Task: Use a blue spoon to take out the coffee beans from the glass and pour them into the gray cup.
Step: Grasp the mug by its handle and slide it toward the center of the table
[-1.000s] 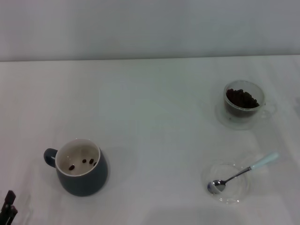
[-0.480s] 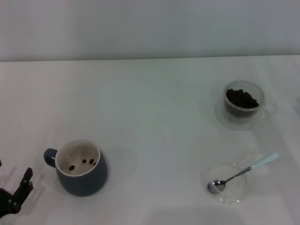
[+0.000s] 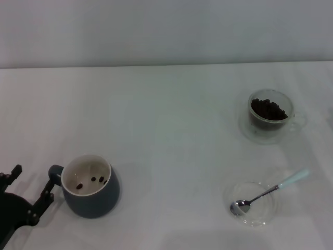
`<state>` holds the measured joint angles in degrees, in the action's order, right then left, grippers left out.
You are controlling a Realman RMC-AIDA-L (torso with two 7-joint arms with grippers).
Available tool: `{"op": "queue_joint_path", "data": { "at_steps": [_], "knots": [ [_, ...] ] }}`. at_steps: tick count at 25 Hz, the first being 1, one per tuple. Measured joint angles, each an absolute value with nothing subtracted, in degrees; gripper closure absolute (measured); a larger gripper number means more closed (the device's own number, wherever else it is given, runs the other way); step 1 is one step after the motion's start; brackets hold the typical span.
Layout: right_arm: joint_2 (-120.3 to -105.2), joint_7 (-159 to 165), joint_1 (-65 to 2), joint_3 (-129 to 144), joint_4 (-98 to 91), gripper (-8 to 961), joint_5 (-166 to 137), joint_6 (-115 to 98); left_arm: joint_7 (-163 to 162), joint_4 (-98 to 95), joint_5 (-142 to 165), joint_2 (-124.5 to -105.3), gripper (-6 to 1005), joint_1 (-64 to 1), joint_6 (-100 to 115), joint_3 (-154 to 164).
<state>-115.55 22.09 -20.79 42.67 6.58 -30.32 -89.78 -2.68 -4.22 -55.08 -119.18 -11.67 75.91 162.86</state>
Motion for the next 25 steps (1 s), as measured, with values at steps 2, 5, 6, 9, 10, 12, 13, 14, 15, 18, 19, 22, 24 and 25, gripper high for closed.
{"op": "queue_joint_path", "data": {
  "at_steps": [2, 5, 6, 9, 10, 12, 13, 14, 15, 18, 19, 22, 24, 25],
  "knots": [
    [-115.57, 22.39, -20.80, 42.63, 6.58, 97, -30.32, -89.78, -2.55, -4.21, -55.02, -119.18, 242, -12.00, 75.57, 162.77],
    [-115.58, 23.28, -20.82, 42.61, 6.58, 96, -30.31, -89.91, -2.38, -4.21, -55.05, -119.18, 243, -12.84, 74.53, 162.69],
    [-115.58, 23.44, -20.83, 42.61, 6.58, 96, -30.32, -89.96, -2.38, -4.21, -55.06, -119.18, 243, -13.59, 73.84, 162.79],
    [-115.58, 23.52, -20.83, 42.65, 6.59, 96, -30.32, -89.99, -2.33, -4.16, -55.01, -119.18, 243, -14.49, 73.21, 162.84],
    [-115.58, 23.52, -20.83, 42.70, 6.59, 96, -30.32, -90.00, -2.32, -4.15, -54.98, -119.18, 243, -14.78, 73.08, 162.85],
    [-115.58, 23.53, -20.83, 42.75, 6.59, 96, -30.31, -90.01, -2.23, -4.13, -54.92, -119.18, 244, -15.36, 72.55, 162.86],
    [-115.58, 23.53, -20.83, 42.76, 6.59, 96, -30.32, -90.01, -1.99, -4.13, -54.91, -119.18, 244, -15.59, 72.19, 162.86],
    [-115.58, 23.54, -20.83, 42.76, 6.59, 96, -30.32, -90.01, -1.62, -4.13, -54.88, -119.18, 244, -15.78, 71.81, 162.87],
    [-115.58, 23.54, -20.83, 42.75, 6.59, 96, -30.32, -90.03, -0.90, -4.13, -54.88, -119.20, 253, -15.85, 71.54, 162.86],
    [-115.58, 23.55, -20.83, 42.68, 6.59, 97, -30.32, -90.04, 2.06, -4.58, -54.86, -119.35, 282, -15.90, 70.74, 162.86],
    [-115.57, 23.55, -20.83, 42.66, 6.59, 97, -30.32, -90.01, 2.88, -4.75, -54.85, -119.42, 291, -15.90, 70.54, 162.87],
    [-115.58, 23.55, -20.83, 42.64, 6.59, 97, -30.32, -89.83, 3.92, -4.90, -54.85, -119.53, 406, -16.14, 70.29, 162.87],
    [-115.58, 23.56, -20.83, 42.61, 6.59, 97, -30.32, -89.77, 4.08, -5.01, -54.84, -119.55, 511, -16.35, 70.29, 162.87],
    [-115.58, 23.55, -20.83, 42.59, 6.59, 97, -30.32, -89.75, 4.17, -5.24, -54.85, -119.54, 563, -16.40, 70.29, 162.85]
  ]
}}
